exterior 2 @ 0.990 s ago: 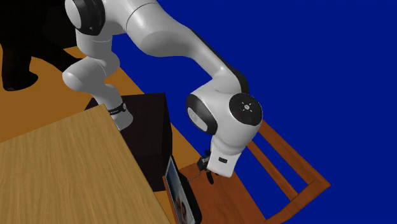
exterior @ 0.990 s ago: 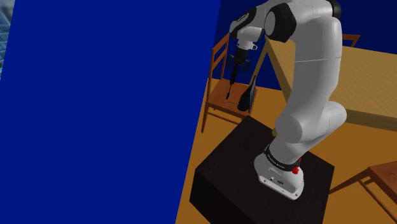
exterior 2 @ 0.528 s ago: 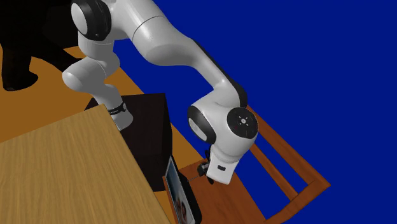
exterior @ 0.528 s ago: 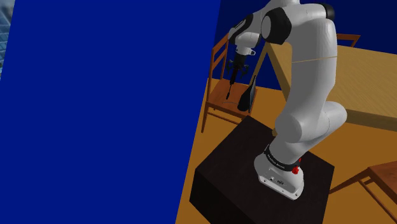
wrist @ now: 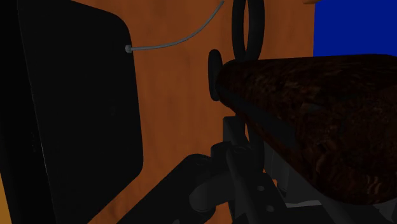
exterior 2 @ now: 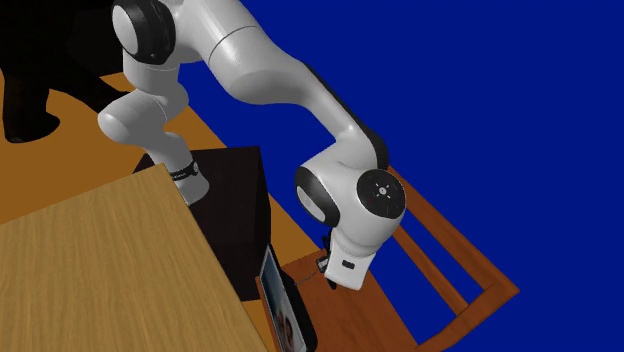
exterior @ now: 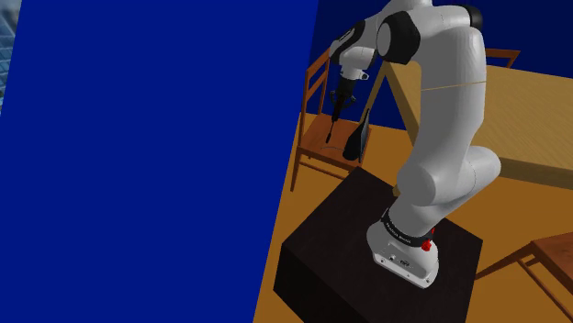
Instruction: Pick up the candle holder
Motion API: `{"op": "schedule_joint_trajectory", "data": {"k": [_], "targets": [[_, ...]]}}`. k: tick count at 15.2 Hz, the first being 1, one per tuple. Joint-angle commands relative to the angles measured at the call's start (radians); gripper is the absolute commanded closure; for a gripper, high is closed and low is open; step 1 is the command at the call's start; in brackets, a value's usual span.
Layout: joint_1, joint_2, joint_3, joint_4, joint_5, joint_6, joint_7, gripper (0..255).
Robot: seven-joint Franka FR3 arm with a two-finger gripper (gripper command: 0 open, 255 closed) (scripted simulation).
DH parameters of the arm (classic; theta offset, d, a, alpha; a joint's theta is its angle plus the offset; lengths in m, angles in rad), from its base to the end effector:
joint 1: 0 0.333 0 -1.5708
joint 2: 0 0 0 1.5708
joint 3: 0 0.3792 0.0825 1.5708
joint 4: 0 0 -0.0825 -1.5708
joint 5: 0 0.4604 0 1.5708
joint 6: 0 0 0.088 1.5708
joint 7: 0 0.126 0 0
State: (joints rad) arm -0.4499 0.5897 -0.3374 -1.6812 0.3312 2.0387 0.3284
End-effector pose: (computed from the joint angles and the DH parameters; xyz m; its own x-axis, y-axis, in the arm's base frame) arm 0.5596 -0.4940 0.2457 0.3007 -0.9311 -0.2067 -0.9522 -0.3054 -0.0096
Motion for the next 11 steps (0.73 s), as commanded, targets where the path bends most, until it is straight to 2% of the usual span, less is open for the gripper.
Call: {"op": "schedule_joint_trajectory", "data": {"k": [1,11], "targets": [[0.0,0.0,0.0,0.0,0.0,0.0,0.0,255],[0.009,-0.064,-0.016,0.025,-0.028,-0.085,0.023,255]]}}
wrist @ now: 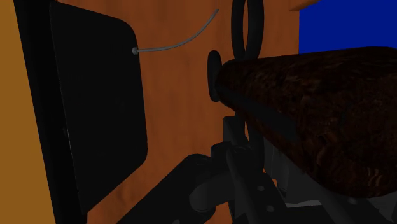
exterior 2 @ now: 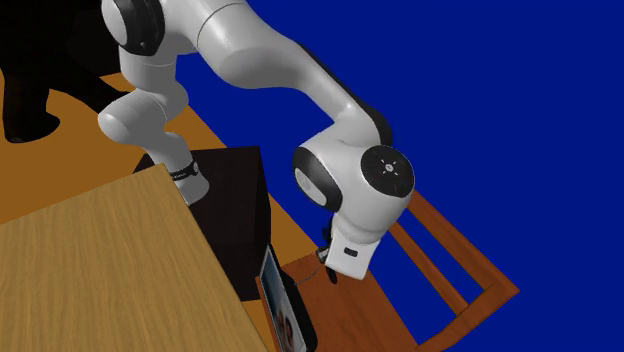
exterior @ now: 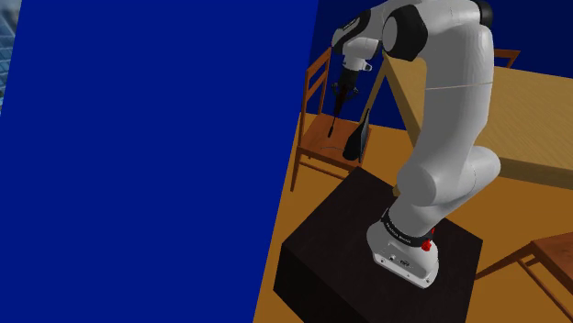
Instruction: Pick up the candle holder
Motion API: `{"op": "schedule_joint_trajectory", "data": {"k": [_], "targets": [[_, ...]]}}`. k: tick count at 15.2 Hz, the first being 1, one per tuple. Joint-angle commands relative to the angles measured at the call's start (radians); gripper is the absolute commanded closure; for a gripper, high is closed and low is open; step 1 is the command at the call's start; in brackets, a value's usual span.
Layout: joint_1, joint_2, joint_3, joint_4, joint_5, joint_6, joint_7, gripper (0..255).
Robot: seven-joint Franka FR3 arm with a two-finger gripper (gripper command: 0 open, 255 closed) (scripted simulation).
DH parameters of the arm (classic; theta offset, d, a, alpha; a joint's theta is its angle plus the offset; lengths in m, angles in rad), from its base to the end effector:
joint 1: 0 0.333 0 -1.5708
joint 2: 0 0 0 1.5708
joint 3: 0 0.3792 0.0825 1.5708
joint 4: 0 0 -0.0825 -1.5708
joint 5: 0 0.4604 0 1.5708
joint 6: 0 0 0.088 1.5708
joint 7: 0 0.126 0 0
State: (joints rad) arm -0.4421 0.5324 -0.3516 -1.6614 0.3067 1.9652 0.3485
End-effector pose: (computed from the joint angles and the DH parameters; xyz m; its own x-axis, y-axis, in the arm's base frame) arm 0.5593 -0.4944 0.2931 0.3003 -0.9311 -0.2069 -0.9523 -0.3050 -0.0093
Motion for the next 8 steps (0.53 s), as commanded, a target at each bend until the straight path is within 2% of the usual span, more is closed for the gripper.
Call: {"op": "schedule_joint_trajectory", "data": {"k": [1,8], "targets": [[0.002,-0.014,-0.003,0.009,-0.006,-0.022,0.006,255],[0.005,-0.044,-0.01,0.034,-0.02,-0.074,0.018,255]]}}
